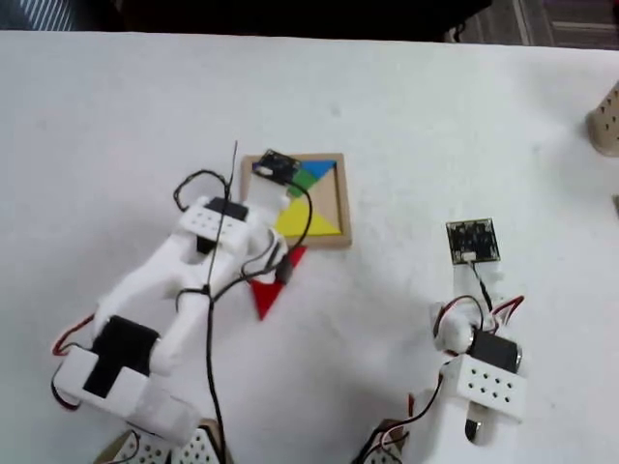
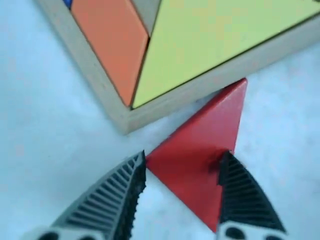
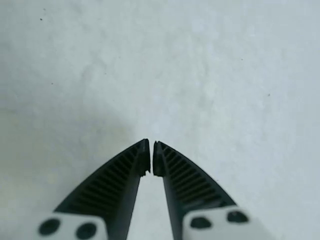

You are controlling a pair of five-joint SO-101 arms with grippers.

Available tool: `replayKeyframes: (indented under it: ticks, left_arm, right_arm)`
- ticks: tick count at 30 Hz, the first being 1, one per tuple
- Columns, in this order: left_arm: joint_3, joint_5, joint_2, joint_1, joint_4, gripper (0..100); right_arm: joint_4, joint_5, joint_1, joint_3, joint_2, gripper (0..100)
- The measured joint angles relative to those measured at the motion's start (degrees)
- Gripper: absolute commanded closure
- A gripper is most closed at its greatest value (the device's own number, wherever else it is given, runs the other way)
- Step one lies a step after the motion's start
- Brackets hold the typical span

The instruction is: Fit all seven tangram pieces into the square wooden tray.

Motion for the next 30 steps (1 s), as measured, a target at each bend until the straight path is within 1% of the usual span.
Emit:
replayKeyframes:
  ticks: [5, 9, 13, 15, 18, 20, 24, 26, 30]
  left_arm:
    - [-0.3, 0.1, -0.3, -1.8, 1.1, 81]
    - [0.2, 0.1, -1.8, -4.7, 1.8, 81]
    - [3.5, 0.1, -5.9, -6.2, 1.8, 81]
    - [5.0, 0.1, -7.6, -5.9, 2.1, 78]
    - [5.4, 0.1, -9.0, -4.5, 2.2, 69]
    - [5.4, 0.1, -9.0, -3.3, 2.2, 66]
    - [5.4, 2.8, -5.9, -1.3, 2.2, 65]
    - [4.7, 2.9, -2.9, -0.5, 2.2, 65]
    - [-1.2, 2.7, 3.0, -0.4, 4.5, 65]
  right_arm:
    - [0.0, 0.0, 0.0, 0.0, 0.0, 97.4]
    - [0.0, 0.0, 0.0, 0.0, 0.0, 97.4]
    - [0.0, 0.0, 0.0, 0.0, 0.0, 97.4]
    - [0.0, 0.0, 0.0, 0.0, 0.0, 97.4]
    - [0.0, 0.0, 0.0, 0.0, 0.0, 97.4]
    - [0.0, 0.0, 0.0, 0.0, 0.0, 97.4]
    - [0.0, 0.0, 0.0, 0.0, 0.0, 97.4]
    - [0.0, 0.0, 0.0, 0.0, 0.0, 97.4]
    - [0.0, 0.0, 0.0, 0.0, 0.0, 97.4]
